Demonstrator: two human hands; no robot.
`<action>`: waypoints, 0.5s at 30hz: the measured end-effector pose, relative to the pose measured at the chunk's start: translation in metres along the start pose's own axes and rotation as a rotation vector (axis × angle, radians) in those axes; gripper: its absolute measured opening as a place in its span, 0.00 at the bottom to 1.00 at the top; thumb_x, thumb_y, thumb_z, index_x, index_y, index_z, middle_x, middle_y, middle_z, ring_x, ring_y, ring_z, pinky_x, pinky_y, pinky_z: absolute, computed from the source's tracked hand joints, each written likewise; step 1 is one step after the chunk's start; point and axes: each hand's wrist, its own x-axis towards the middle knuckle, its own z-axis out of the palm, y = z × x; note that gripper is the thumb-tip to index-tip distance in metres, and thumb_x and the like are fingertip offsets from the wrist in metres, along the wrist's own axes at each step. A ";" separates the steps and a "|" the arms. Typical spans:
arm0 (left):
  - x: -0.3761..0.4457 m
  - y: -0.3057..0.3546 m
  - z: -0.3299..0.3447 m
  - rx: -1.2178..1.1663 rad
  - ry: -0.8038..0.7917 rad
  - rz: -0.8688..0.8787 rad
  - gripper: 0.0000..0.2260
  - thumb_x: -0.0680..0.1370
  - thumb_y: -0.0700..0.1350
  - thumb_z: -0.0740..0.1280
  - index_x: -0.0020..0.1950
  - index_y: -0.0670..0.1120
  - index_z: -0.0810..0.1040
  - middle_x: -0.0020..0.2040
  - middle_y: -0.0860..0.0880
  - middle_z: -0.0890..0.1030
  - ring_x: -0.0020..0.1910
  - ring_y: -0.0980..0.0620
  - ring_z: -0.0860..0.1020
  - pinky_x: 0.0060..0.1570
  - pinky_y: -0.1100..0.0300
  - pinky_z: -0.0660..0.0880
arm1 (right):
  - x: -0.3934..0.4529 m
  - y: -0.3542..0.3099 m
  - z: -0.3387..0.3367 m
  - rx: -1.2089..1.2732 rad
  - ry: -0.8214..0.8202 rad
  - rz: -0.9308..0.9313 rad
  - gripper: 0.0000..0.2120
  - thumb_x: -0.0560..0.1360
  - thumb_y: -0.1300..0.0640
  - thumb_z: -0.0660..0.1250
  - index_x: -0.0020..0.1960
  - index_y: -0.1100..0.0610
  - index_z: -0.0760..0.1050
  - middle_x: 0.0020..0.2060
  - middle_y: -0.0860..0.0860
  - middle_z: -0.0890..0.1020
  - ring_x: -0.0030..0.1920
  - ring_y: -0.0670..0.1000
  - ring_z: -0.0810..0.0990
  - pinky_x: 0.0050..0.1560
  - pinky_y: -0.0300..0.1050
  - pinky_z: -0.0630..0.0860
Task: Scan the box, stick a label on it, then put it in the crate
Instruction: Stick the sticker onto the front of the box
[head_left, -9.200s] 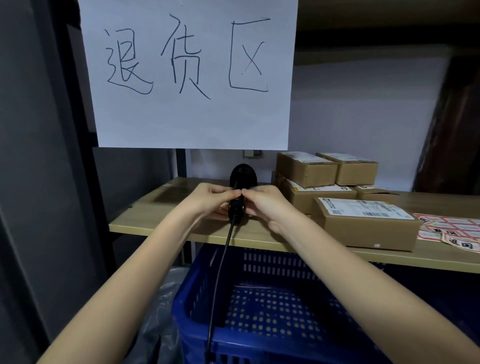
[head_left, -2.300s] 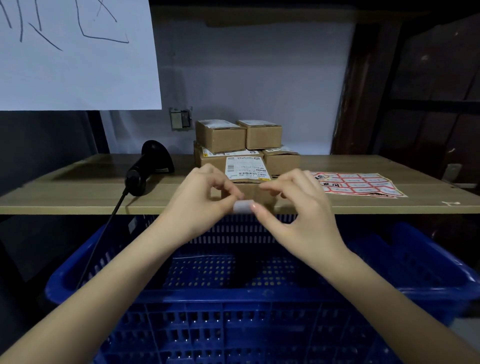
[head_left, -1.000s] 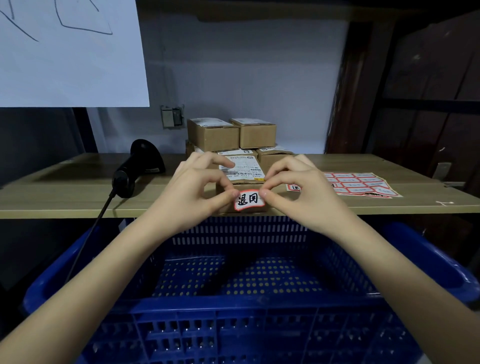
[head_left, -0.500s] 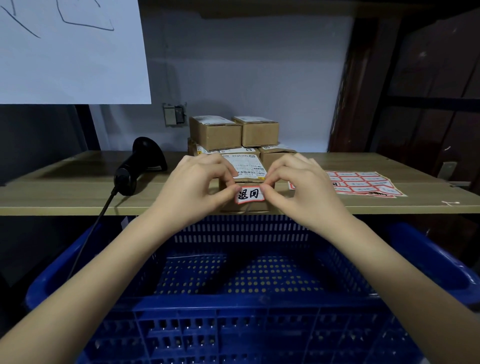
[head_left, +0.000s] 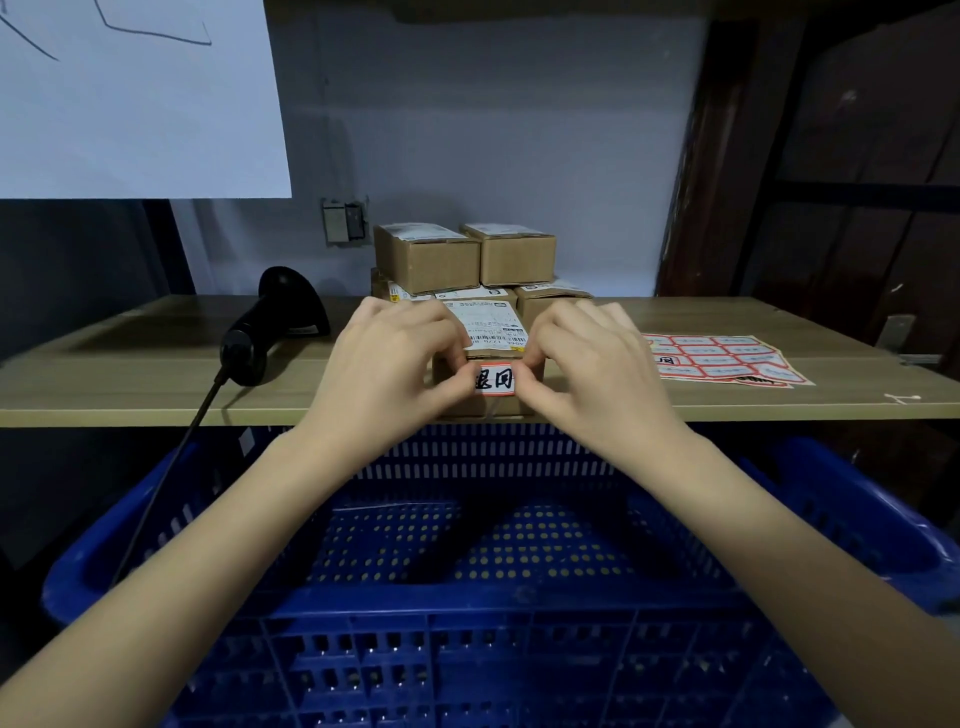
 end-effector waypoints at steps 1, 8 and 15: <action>0.000 0.001 0.000 0.003 -0.003 -0.003 0.10 0.70 0.54 0.63 0.32 0.51 0.73 0.42 0.53 0.83 0.41 0.50 0.79 0.45 0.60 0.61 | 0.000 0.000 0.000 -0.015 -0.003 -0.009 0.08 0.68 0.55 0.66 0.33 0.58 0.74 0.35 0.53 0.80 0.36 0.57 0.78 0.42 0.43 0.62; -0.001 0.005 -0.004 -0.023 -0.005 -0.045 0.12 0.69 0.58 0.63 0.41 0.50 0.73 0.42 0.53 0.83 0.43 0.50 0.80 0.48 0.58 0.65 | 0.002 0.003 -0.004 0.124 -0.118 0.094 0.18 0.67 0.42 0.64 0.45 0.56 0.76 0.39 0.49 0.78 0.40 0.52 0.77 0.43 0.42 0.63; 0.000 0.002 -0.001 0.065 -0.032 -0.015 0.16 0.71 0.59 0.61 0.49 0.52 0.82 0.44 0.54 0.81 0.45 0.50 0.78 0.44 0.62 0.58 | 0.008 0.004 -0.002 0.093 -0.151 0.085 0.15 0.68 0.46 0.68 0.46 0.56 0.82 0.42 0.52 0.80 0.45 0.55 0.78 0.44 0.44 0.62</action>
